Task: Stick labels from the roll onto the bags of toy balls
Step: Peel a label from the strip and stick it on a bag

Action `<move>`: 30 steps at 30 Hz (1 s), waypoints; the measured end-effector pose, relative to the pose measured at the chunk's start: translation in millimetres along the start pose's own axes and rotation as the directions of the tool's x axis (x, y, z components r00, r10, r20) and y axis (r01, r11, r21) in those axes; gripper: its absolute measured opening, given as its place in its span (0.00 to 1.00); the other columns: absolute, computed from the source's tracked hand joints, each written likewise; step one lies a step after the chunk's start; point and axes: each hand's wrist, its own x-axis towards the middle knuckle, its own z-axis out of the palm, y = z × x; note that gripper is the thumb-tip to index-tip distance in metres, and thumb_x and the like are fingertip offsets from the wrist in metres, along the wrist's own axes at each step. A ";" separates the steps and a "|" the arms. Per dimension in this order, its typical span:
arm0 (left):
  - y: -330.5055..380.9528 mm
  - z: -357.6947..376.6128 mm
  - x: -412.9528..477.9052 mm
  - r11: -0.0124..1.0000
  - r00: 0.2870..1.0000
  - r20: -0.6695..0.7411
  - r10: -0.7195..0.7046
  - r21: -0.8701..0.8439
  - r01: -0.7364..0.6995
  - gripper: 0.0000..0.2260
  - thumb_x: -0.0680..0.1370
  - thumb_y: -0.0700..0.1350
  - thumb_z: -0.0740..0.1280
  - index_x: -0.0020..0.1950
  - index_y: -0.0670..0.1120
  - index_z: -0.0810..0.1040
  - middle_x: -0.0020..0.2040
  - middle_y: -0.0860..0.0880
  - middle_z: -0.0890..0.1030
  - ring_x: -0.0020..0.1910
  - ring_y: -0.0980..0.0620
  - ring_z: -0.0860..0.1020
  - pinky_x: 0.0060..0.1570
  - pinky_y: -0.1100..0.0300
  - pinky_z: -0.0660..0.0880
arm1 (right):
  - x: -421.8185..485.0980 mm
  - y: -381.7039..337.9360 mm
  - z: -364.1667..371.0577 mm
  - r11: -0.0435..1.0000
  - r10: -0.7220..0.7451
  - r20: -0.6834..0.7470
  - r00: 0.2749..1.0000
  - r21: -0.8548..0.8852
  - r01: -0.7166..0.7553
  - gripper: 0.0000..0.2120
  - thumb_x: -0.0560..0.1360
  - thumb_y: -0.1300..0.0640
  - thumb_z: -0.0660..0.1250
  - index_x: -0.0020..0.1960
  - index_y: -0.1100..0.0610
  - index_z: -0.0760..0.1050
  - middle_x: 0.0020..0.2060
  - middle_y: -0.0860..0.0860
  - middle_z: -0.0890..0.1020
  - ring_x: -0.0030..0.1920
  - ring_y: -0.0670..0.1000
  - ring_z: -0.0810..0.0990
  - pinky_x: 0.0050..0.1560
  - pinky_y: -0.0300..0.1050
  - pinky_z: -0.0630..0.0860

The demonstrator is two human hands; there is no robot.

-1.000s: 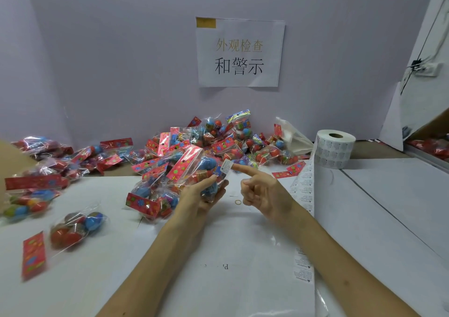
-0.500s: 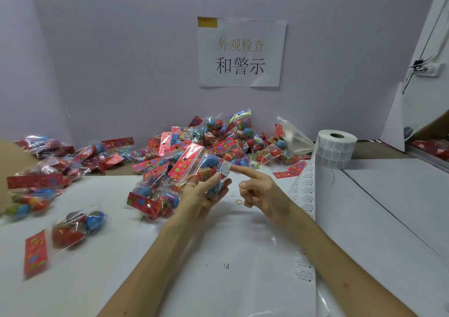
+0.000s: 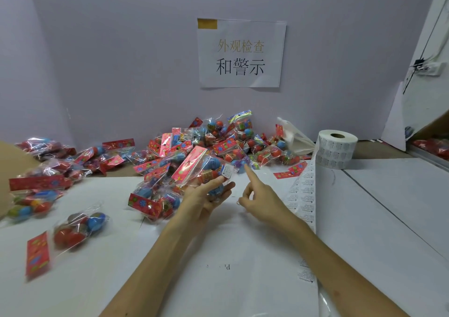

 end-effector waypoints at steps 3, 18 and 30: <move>-0.5 -0.1 0.8 1.000 0.999 0.042 -0.011 0.007 0.011 0.19 0.73 0.39 0.74 0.62 0.38 0.79 0.51 0.43 0.87 0.54 0.38 0.85 0.47 0.55 0.84 | 5.3 1.4 -7.4 0.988 0.069 -0.125 0.990 0.143 -0.051 0.26 0.79 0.63 0.63 0.76 0.50 0.68 0.42 0.51 0.80 0.32 0.45 0.76 0.32 0.36 0.72; -0.7 3.0 -4.2 0.982 0.994 0.109 -0.002 0.186 -0.019 0.29 0.72 0.44 0.76 0.70 0.36 0.73 0.56 0.40 0.86 0.53 0.38 0.85 0.48 0.55 0.83 | 0.0 -12.0 -10.5 0.880 0.033 -0.146 0.989 0.473 0.040 0.13 0.78 0.52 0.72 0.60 0.55 0.79 0.43 0.53 0.81 0.32 0.49 0.78 0.35 0.44 0.78; -1.9 -0.4 0.9 0.979 0.995 0.102 -0.011 0.202 -0.010 0.26 0.69 0.46 0.77 0.65 0.41 0.78 0.51 0.42 0.87 0.51 0.39 0.86 0.44 0.57 0.83 | 2.1 -10.1 -11.6 0.869 0.000 -0.105 0.994 0.491 0.052 0.03 0.81 0.54 0.68 0.52 0.51 0.80 0.35 0.44 0.83 0.31 0.49 0.81 0.38 0.47 0.79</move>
